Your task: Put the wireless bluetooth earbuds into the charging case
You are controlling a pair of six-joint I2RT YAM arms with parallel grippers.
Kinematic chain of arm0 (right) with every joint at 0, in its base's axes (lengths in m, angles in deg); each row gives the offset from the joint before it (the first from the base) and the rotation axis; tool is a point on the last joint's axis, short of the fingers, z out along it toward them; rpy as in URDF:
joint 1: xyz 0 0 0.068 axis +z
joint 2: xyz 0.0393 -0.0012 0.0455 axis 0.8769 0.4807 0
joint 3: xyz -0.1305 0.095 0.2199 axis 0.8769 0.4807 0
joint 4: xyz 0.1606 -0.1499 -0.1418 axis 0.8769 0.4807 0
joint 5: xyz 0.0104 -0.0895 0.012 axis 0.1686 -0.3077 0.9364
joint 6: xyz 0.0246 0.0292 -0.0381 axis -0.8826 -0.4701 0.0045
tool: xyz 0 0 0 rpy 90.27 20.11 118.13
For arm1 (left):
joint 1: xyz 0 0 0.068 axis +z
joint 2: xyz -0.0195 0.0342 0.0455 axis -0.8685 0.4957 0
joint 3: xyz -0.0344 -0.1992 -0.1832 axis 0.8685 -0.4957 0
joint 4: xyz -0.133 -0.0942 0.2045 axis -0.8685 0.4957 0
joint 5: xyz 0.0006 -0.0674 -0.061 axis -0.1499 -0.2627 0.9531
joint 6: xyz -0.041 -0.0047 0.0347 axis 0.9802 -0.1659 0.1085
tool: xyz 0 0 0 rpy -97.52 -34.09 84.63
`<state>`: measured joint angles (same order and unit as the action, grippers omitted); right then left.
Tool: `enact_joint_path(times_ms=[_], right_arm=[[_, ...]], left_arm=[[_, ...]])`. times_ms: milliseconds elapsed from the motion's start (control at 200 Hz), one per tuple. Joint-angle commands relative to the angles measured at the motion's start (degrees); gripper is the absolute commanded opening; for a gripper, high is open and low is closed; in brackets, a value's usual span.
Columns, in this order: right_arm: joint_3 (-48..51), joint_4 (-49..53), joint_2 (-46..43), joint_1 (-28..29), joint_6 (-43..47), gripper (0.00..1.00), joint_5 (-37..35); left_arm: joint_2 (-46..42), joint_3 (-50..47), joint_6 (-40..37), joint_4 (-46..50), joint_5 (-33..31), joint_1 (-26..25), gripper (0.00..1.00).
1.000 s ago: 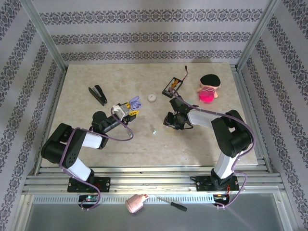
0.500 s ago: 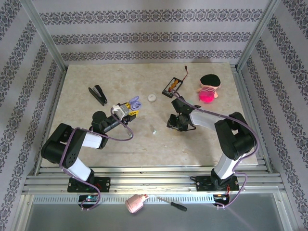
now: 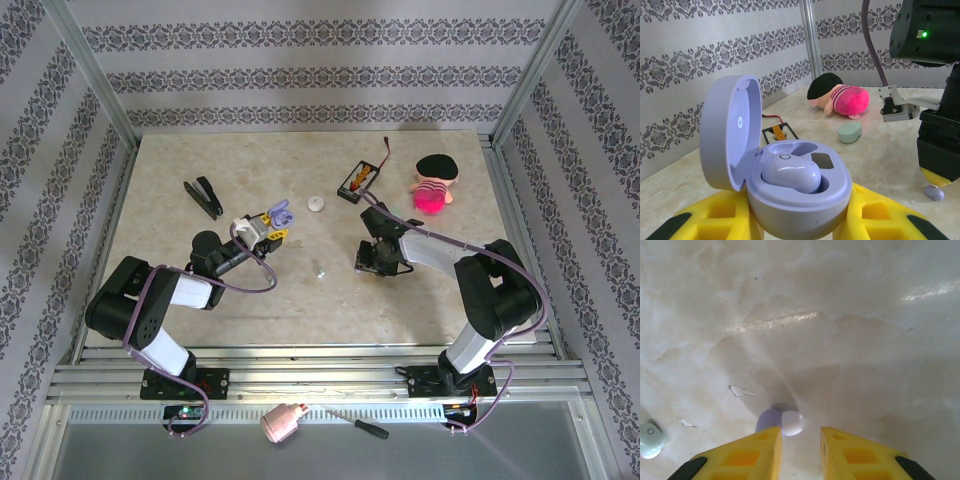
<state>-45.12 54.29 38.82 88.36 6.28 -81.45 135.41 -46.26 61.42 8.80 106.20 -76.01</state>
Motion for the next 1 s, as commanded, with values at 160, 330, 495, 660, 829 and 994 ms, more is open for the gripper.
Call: enact_joint_path(times_ms=[160, 330, 495, 660, 829, 994], right_arm=[[-0.5, 2.3, -0.9, -0.6, 1.9, 0.26, -3.1], [-3.8, 3.1, -2.0, 2.1, 6.0, 0.30, -4.6], [-7.2, 2.1, 1.8, 1.9, 11.0, 0.34, -3.0], [-10.5, 0.6, 7.2, 0.6, 12.0, 0.41, 3.2], [-9.2, 0.4, 8.2, 0.5, 11.8, 0.41, 4.8], [-5.3, -0.2, 5.9, 0.6, 10.6, 0.41, 6.2]], left_arm=[[-0.3, -0.1, 0.1, -1.0, 0.5, 0.5, 0.15], [-0.3, -0.1, -0.4, -0.6, 0.1, 0.5, 0.15], [0.3, -0.3, 0.2, -2.0, 0.1, 0.5, 0.15], [0.4, -0.6, 0.6, -2.4, 0.3, 0.5, 0.15], [-0.5, -0.8, 0.3, -1.6, 0.1, 0.5, 0.15], [0.0, -0.8, 0.7, -2.7, 0.5, 0.5, 0.15]])
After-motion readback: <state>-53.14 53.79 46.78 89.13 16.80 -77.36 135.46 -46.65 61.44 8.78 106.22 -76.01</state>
